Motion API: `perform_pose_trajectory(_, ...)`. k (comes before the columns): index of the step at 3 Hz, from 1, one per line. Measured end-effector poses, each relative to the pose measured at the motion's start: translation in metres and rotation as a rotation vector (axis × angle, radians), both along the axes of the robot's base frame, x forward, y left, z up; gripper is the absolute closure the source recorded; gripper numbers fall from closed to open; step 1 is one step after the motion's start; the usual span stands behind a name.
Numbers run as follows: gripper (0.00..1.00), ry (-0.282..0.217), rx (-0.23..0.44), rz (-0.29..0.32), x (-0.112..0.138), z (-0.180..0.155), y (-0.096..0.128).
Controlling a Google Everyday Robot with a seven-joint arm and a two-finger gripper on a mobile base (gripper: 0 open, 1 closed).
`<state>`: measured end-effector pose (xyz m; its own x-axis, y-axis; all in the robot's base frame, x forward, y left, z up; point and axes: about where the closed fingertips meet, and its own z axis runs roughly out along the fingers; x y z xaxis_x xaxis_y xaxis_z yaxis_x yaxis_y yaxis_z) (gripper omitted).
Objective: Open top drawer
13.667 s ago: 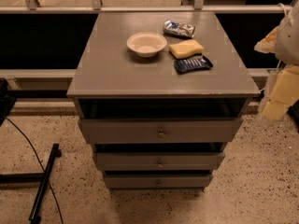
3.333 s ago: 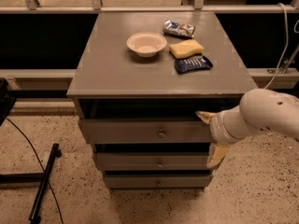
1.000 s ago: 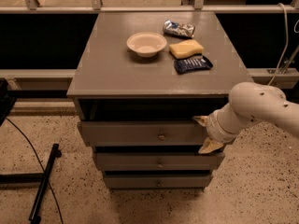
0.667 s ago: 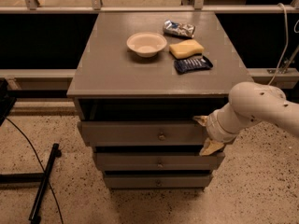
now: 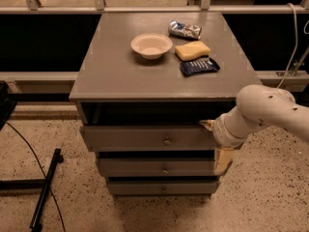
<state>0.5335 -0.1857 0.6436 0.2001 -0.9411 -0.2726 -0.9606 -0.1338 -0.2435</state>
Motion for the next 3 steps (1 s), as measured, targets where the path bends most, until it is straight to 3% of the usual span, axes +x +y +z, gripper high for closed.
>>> perform_pose_trajectory(3, 0.00, -0.031, -0.004, -0.003, 0.013, 0.008, 0.008)
